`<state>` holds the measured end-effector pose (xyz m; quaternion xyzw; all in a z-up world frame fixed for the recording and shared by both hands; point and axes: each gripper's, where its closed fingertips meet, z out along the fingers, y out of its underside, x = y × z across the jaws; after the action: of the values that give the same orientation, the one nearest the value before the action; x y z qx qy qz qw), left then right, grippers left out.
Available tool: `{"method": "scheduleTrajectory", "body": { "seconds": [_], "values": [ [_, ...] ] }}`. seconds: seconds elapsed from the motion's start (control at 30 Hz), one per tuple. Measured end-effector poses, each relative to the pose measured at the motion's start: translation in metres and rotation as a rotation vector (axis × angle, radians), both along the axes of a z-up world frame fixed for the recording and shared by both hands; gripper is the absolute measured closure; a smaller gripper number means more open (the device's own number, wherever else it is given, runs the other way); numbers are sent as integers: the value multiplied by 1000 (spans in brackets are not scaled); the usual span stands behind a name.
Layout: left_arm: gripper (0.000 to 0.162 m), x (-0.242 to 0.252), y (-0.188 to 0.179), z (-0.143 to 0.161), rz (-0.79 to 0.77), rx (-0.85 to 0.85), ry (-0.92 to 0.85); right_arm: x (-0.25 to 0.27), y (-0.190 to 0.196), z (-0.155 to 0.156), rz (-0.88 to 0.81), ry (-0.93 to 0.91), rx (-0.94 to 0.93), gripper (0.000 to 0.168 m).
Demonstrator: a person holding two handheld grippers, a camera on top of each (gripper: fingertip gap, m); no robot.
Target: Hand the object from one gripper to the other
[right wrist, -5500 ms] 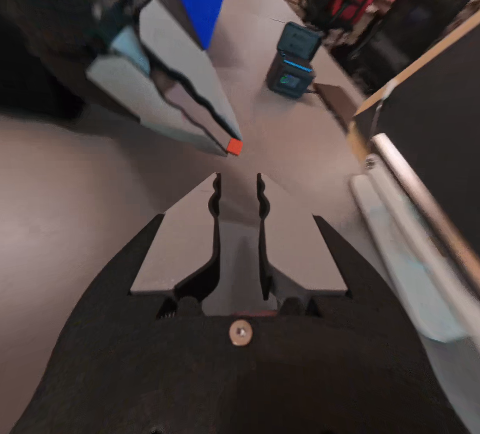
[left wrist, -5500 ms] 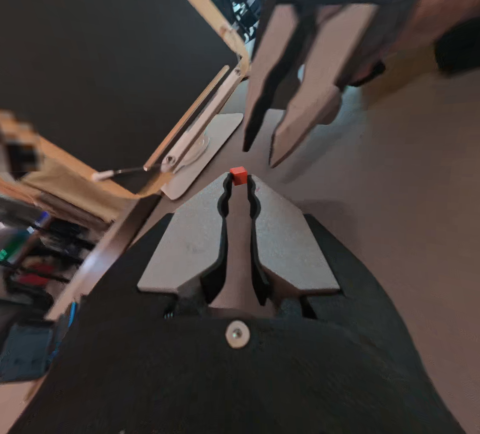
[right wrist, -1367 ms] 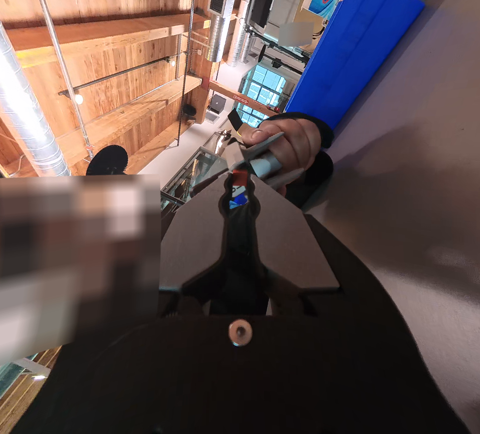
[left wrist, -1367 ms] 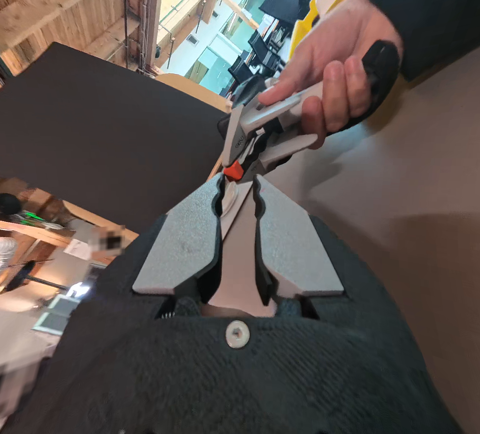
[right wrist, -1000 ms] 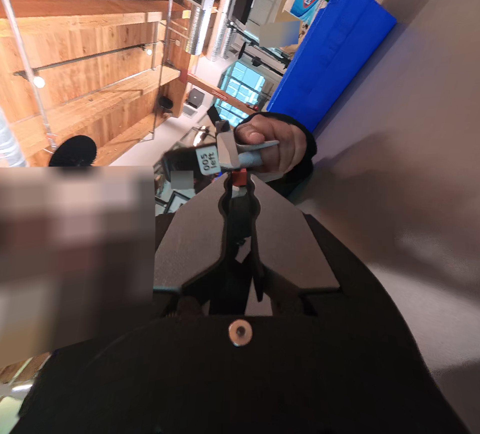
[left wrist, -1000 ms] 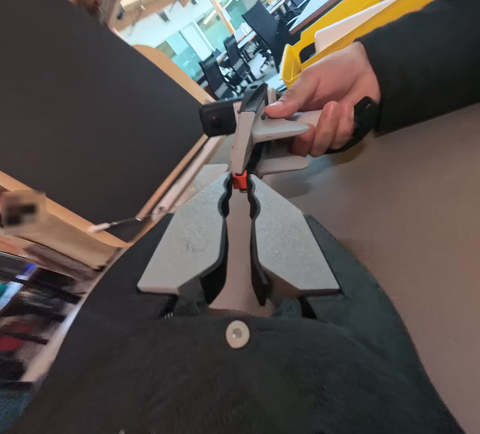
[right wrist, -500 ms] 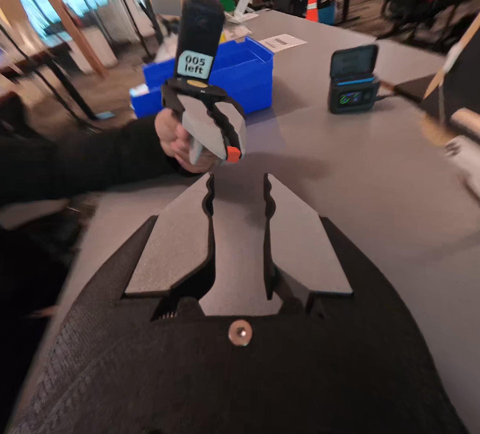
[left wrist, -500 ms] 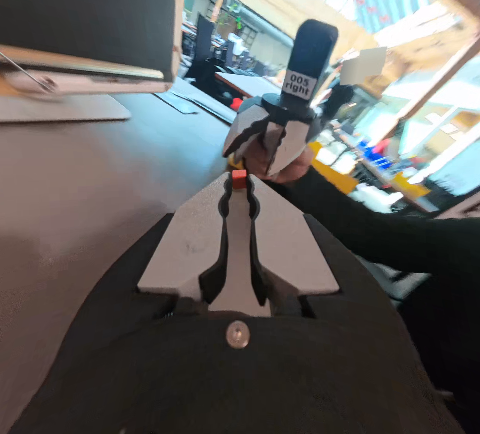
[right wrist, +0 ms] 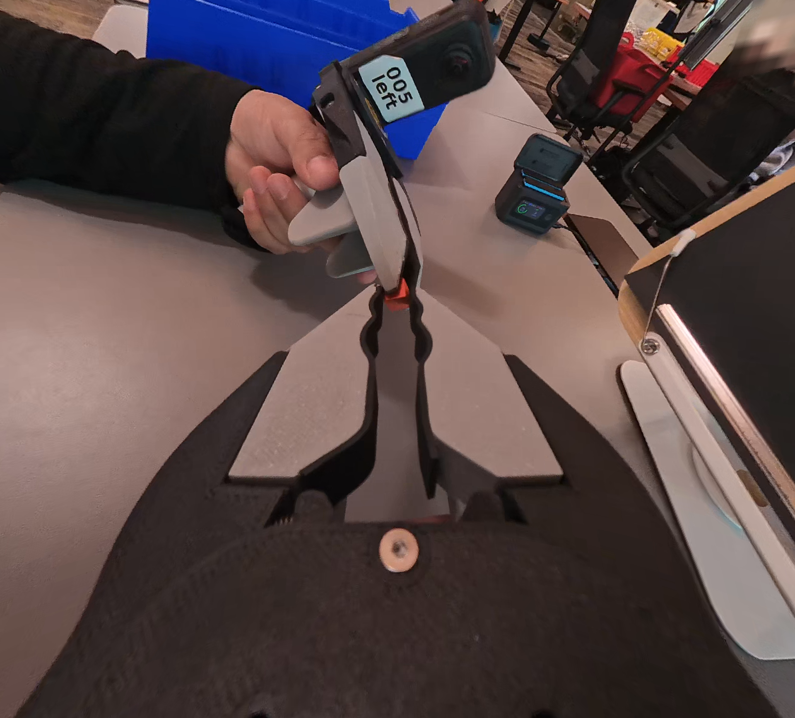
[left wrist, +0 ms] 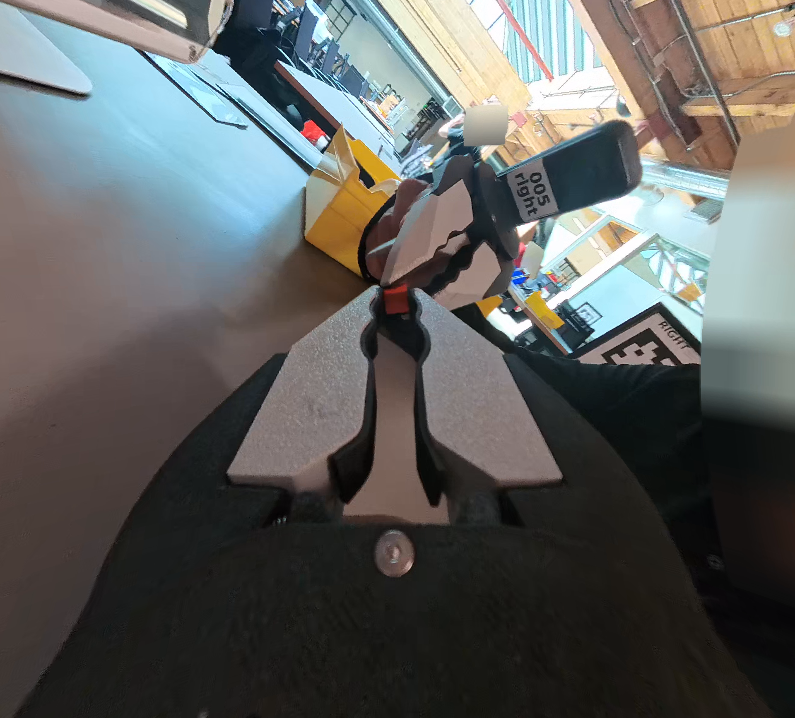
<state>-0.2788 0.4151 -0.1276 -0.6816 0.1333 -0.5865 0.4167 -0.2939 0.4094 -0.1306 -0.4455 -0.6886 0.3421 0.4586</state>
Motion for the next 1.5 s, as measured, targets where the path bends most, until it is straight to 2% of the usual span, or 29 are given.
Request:
{"method": "scheduleTrajectory", "body": {
  "seconds": [0.07, 0.13, 0.23, 0.33, 0.43, 0.57, 0.7, 0.77, 0.83, 0.97, 1.03, 1.13, 1.23, 1.33, 1.4, 1.5],
  "values": [
    [145, -8, 6, -2, 56, 39, 63, 0, 12, 0, -48, -6, -63, 161],
    [139, -21, 15, -8, 153, 125, 217, 1, 23, 0, -67, -9, -218, 161],
    [130, -34, 26, -15, 316, 385, 578, 4, 25, 5, -3, -23, -613, 161],
    [130, -20, 18, -10, 360, 723, 842, 9, 26, 8, 61, -42, -936, 161],
    [139, -3, 10, -4, 395, 975, 962, 13, 23, 2, 108, -97, -1118, 161],
    [137, 8, 5, -6, 362, 1013, 967, 15, 7, -3, 188, -173, -1215, 161],
    [139, 12, 3, -11, 333, 1030, 990, 16, -2, -5, 224, -209, -1207, 161],
    [149, 15, -1, -10, 311, 1043, 975, 16, -5, -6, 233, -220, -1204, 161],
    [150, 15, -1, -11, 301, 1042, 975, 17, -5, -6, 238, -223, -1211, 161],
    [151, 12, 0, -13, 267, 949, 931, 18, 0, -8, 211, -216, -1145, 162],
    [151, 5, 5, -9, 288, 832, 850, 19, 14, -4, 150, -153, -1049, 161],
    [151, 0, 7, -12, 225, 587, 668, 22, 21, 11, 129, -57, -875, 155],
    [151, 3, -1, -12, 107, 375, 457, 24, 8, 21, 176, -21, -714, 142],
    [151, 4, -9, -4, 8, 163, 208, 26, -9, 12, 193, -55, -436, 131],
    [151, 5, -14, 3, -56, 78, 67, 24, -12, 2, 147, -76, -240, 131],
    [151, 5, -13, -3, -64, 30, 65, 18, -9, -1, 81, -73, -82, 126]
  ]
}}
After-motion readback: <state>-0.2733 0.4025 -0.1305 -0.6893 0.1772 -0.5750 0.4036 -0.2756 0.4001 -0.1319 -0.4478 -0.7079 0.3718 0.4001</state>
